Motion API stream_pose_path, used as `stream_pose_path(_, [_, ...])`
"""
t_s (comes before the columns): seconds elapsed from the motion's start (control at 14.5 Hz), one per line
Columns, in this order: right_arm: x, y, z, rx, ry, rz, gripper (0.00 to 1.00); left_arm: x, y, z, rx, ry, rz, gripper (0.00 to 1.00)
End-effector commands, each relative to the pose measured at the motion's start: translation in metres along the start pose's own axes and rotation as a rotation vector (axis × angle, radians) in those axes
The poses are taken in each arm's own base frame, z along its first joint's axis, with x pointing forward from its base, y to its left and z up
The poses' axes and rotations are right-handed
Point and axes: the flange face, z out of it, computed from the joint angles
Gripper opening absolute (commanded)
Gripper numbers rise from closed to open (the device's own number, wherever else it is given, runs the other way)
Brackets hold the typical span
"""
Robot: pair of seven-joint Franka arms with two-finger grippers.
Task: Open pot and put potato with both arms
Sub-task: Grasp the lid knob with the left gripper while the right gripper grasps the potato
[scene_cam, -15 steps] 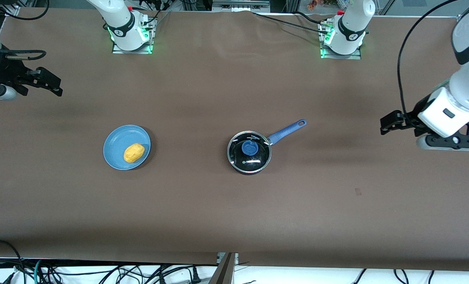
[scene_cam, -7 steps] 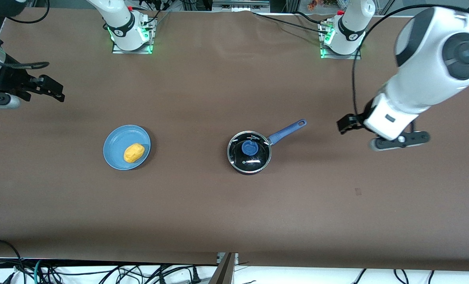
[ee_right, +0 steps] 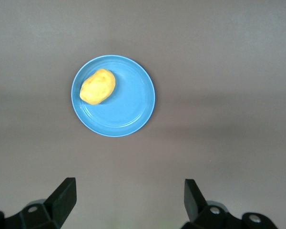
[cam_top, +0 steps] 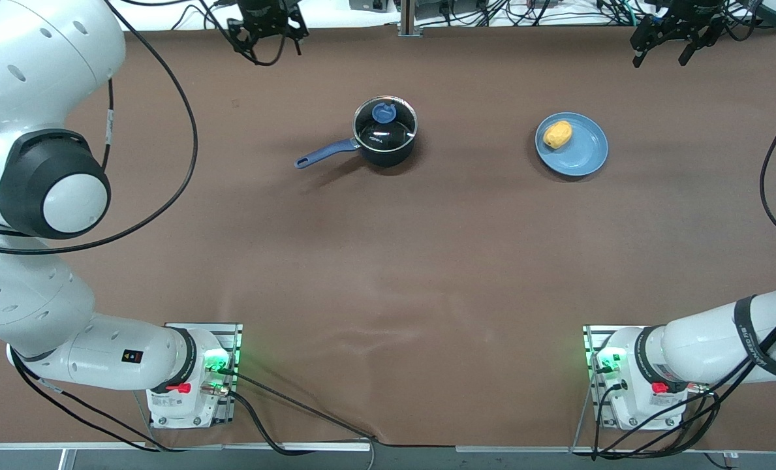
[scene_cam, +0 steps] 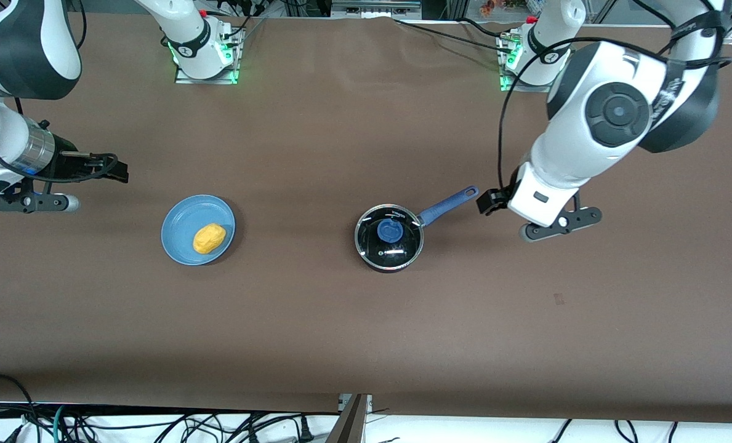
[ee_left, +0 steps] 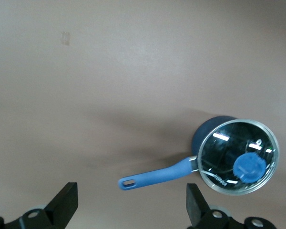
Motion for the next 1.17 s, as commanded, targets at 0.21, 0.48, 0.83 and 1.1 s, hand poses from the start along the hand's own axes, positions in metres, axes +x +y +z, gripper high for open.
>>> stream_pose_path(0.21, [0.016,-0.003,0.002,0.011,0.062,0.061,1.0,-0.027,0.055,0.043,-0.026,0.034,-0.17,1.0])
stream_pose_path(0.48, [0.057,-0.037,0.082,0.0,0.013,0.158,1.0,-0.05,0.1,0.074,-0.055,0.064,-0.278,1.0])
stream_pose_path(0.83, [0.077,-0.061,0.158,0.056,-0.013,0.231,1.0,-0.061,0.132,0.115,-0.098,0.073,-0.442,1.0])
stream_pose_path(1.1, [0.066,-0.059,0.214,0.072,0.036,0.277,1.0,-0.051,0.153,0.14,-0.115,0.1,-0.625,1.0])
